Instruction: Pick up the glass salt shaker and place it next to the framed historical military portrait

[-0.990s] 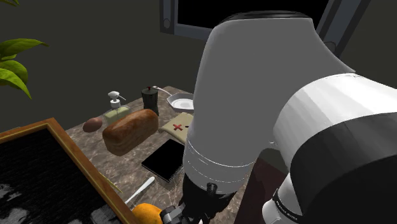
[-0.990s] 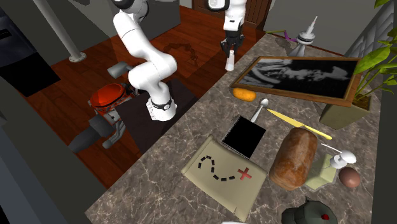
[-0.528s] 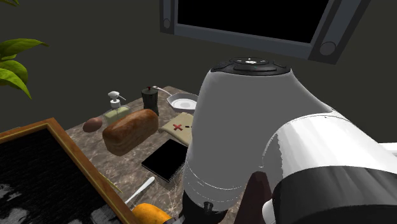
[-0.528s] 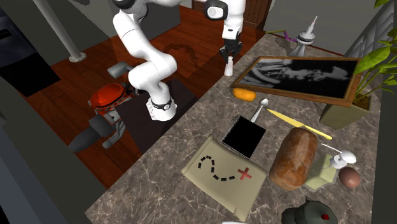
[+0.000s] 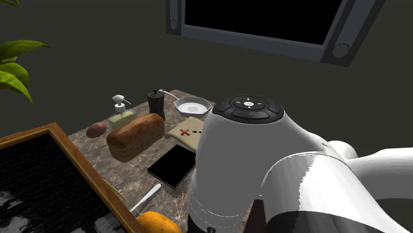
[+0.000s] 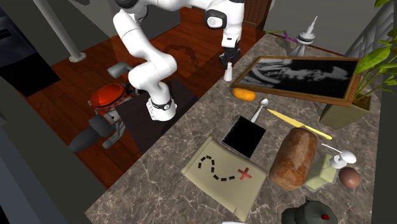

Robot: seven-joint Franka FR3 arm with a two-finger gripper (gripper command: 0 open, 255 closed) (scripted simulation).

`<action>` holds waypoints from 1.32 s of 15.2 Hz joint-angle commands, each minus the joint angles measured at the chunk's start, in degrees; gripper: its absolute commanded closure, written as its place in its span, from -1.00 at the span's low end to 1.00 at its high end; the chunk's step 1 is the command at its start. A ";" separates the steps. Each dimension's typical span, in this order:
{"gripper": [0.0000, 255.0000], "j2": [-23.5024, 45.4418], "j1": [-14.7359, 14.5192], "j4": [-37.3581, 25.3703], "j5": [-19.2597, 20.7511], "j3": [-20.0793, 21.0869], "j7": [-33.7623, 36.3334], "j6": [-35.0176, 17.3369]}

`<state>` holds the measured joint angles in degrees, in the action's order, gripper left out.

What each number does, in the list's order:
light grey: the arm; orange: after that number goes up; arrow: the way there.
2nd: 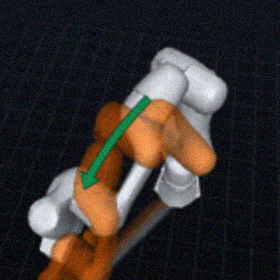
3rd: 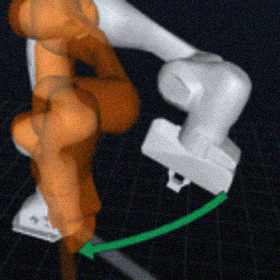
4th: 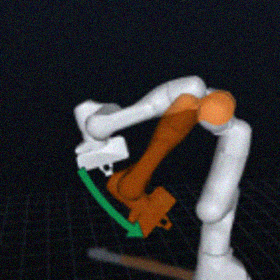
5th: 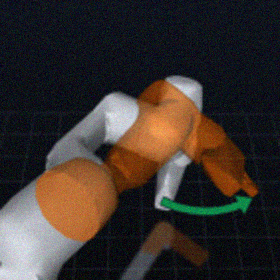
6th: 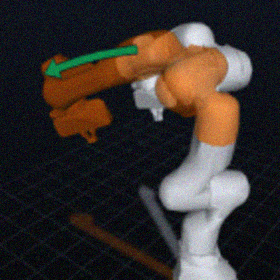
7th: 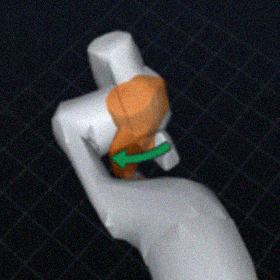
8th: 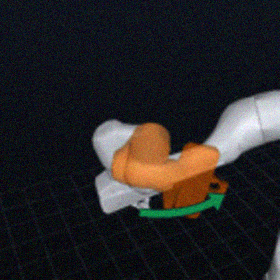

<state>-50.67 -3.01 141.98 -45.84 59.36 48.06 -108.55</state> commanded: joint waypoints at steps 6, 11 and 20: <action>1.00 1.28 0.63 3.27 -3.26 4.63 -1.05 -5.32; 1.00 2.71 1.72 5.03 -5.68 8.48 -1.88 -9.25; -1.00 2.70 1.69 5.04 -5.70 8.50 -1.86 -9.25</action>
<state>-47.99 -1.34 146.97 -51.54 67.80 46.19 -117.79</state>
